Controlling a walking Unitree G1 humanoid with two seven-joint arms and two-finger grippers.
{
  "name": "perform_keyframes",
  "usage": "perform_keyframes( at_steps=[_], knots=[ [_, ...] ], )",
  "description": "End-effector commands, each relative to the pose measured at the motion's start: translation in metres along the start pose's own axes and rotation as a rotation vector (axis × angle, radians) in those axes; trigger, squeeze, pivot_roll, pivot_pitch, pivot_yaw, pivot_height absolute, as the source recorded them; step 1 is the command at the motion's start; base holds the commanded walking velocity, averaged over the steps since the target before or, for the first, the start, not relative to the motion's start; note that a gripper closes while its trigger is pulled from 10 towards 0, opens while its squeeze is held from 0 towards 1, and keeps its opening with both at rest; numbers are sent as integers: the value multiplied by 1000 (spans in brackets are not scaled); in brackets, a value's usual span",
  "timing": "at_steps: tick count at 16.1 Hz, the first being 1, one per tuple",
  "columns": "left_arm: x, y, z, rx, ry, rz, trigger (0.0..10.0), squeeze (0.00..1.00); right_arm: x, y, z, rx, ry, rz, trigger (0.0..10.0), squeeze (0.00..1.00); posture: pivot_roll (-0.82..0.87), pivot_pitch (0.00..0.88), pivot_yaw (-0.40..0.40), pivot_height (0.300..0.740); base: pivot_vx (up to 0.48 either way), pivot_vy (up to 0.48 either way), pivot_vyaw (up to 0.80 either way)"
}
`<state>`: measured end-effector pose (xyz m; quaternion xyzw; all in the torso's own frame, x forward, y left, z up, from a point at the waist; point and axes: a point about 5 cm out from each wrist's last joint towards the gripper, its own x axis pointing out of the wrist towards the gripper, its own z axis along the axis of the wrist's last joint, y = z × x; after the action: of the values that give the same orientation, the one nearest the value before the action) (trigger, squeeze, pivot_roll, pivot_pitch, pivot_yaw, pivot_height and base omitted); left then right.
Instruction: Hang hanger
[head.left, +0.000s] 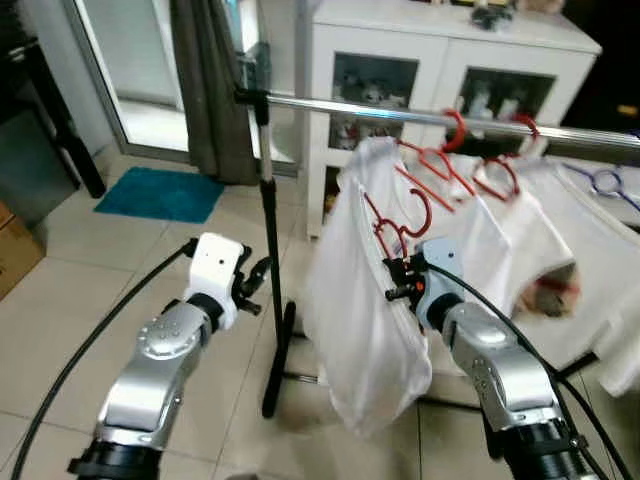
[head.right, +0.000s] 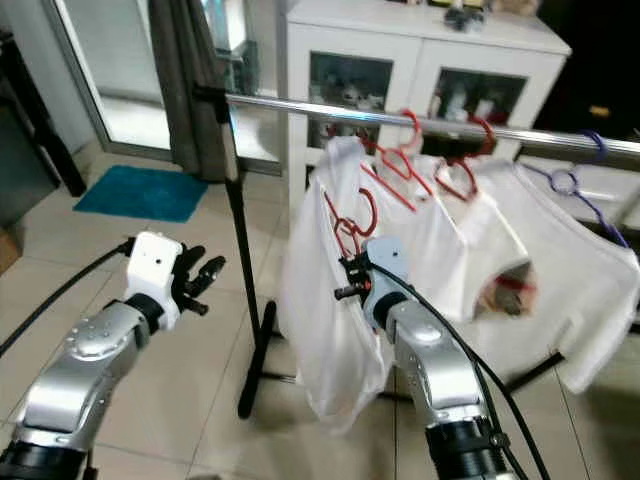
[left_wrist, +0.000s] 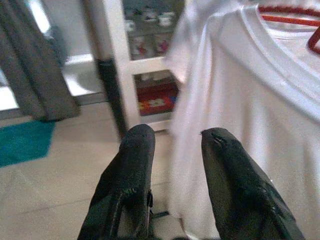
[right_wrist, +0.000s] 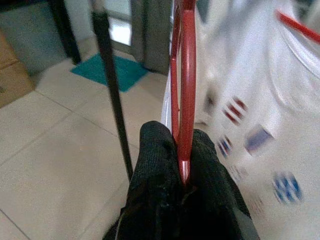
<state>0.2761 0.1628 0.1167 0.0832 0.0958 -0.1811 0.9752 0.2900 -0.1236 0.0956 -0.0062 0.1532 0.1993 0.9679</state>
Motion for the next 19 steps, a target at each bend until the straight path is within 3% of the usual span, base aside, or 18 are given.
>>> perform_keyframes(
  at_steps=[1,4,11,16,19],
  knots=[
    [-2,7,5,34,-8,9,10000,0,4,14,19,-22,-51,59,10000,0,21,0,-29,740,375,0,0],
    [-6,15,13,93,-26,-17,10000,0,11,11,34,-35,-13,9,10000,0,28,0,-28,740,372,0,0],
    [-15,15,18,182,-14,-116,10000,0,24,11,73,-90,-16,2,10000,0,36,0,-16,740,367,0,0],
    [-26,10,37,172,-96,-245,10000,0,34,17,93,-56,-2,17,10000,0,54,0,-8,740,0,0,0],
    [-30,11,46,159,-121,-283,10000,0,47,17,103,-82,0,7,10000,0,59,0,-5,740,0,0,0]
  ],
)
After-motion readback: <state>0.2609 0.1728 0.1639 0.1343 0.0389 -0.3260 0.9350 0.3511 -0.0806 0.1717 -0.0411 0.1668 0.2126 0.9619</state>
